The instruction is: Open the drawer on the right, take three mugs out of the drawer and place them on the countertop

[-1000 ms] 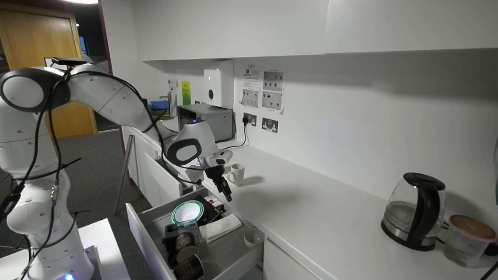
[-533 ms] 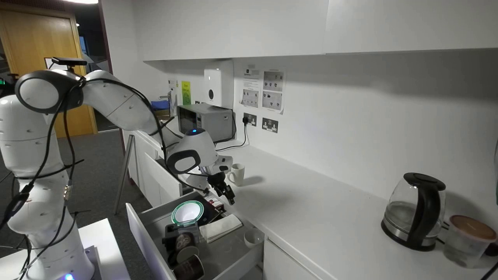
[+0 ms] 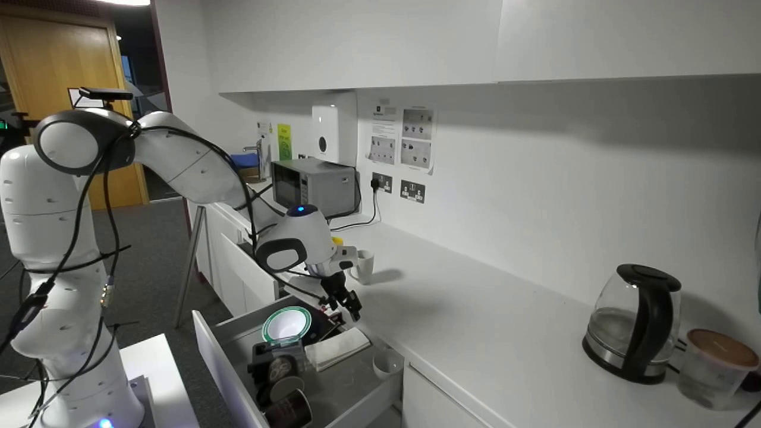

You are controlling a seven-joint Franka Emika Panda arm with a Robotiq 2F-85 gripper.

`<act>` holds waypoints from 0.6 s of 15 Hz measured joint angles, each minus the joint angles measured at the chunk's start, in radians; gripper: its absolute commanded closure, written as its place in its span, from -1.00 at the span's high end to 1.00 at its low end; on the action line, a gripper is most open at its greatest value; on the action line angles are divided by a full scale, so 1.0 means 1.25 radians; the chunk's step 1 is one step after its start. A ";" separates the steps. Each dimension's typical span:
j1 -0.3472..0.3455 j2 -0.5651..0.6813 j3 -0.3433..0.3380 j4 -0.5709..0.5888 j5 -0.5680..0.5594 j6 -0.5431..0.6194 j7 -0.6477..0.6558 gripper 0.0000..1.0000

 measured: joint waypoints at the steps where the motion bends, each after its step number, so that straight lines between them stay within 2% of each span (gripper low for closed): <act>1: -0.001 0.003 -0.004 0.000 -0.003 -0.002 0.000 1.00; 5: -0.004 0.016 -0.019 0.000 -0.014 -0.003 0.009 1.00; 9: -0.010 0.015 -0.019 0.001 -0.035 -0.029 0.069 1.00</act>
